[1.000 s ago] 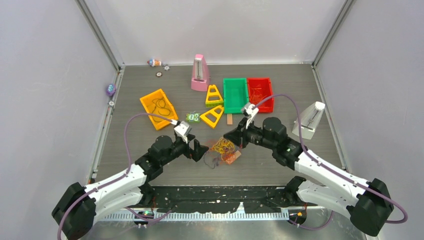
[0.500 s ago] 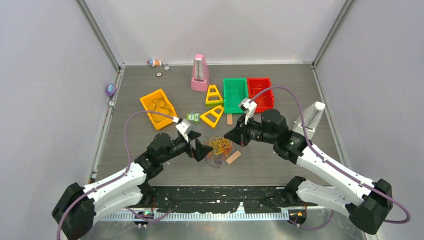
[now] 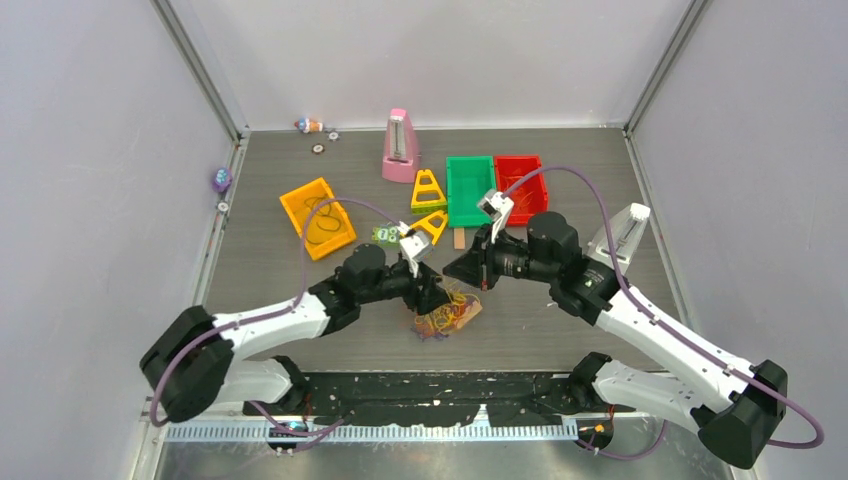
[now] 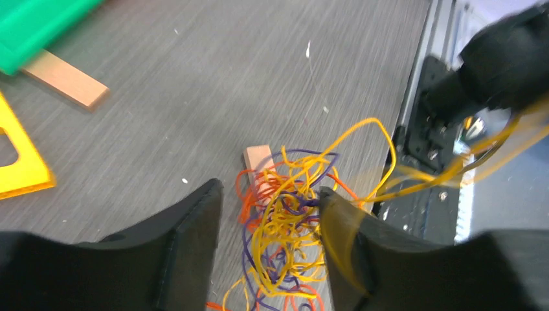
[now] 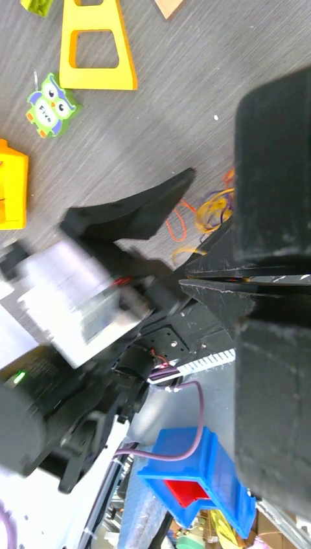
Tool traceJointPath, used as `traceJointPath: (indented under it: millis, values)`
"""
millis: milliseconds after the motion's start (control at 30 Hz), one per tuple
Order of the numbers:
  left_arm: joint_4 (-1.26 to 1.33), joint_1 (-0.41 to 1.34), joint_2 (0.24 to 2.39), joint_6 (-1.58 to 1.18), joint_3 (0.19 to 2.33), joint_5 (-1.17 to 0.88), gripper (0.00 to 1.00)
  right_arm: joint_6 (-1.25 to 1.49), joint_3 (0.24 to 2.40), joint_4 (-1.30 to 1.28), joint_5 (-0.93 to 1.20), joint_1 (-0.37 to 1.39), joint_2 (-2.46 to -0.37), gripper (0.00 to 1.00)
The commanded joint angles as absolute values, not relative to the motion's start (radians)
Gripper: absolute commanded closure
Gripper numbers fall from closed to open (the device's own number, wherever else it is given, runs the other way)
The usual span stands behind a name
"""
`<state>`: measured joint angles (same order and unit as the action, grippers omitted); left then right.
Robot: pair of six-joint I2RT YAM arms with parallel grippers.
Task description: Untangle the cables
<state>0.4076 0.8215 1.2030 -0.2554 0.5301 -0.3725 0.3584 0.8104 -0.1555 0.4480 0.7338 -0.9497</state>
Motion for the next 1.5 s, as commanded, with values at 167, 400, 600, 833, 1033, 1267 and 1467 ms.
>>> traceJointPath:
  millis: [167, 400, 600, 833, 1033, 1267, 1467]
  values:
    - [0.188, 0.844, 1.433, -0.275, 0.705, -0.292, 0.87, 0.382, 1.03, -0.136, 0.32, 0.736, -0.87, 0.95]
    - [0.098, 0.842, 1.444, -0.273, 0.731, -0.159, 1.0, 0.317, 1.296, -0.299, 0.166, 0.735, -0.878, 0.95]
    - [0.006, 0.82, 1.436, -0.283, 0.742, -0.009, 1.0, 0.263, 1.447, -0.383, -0.058, 0.733, -0.891, 0.95]
    - [-0.15, 0.722, 1.528, -0.358, 0.803, 0.036, 1.0, 0.225, 1.617, -0.433, -0.25, 0.732, -0.93, 0.95]
    - [-0.087, 0.599, 1.473, -0.451, 0.723, -0.037, 1.0, 0.182, 1.712, -0.503, -0.337, 0.732, -0.969, 0.95]
    - [0.038, 0.56, 1.257, -0.466, 0.577, 0.058, 1.0, 0.243, 1.478, -0.523, -0.467, 0.732, -0.864, 0.95]
    - [0.31, 0.573, 1.15, -0.415, 0.45, -0.191, 0.38, 0.362, 1.219, -0.567, -0.466, 0.732, -0.796, 0.95]
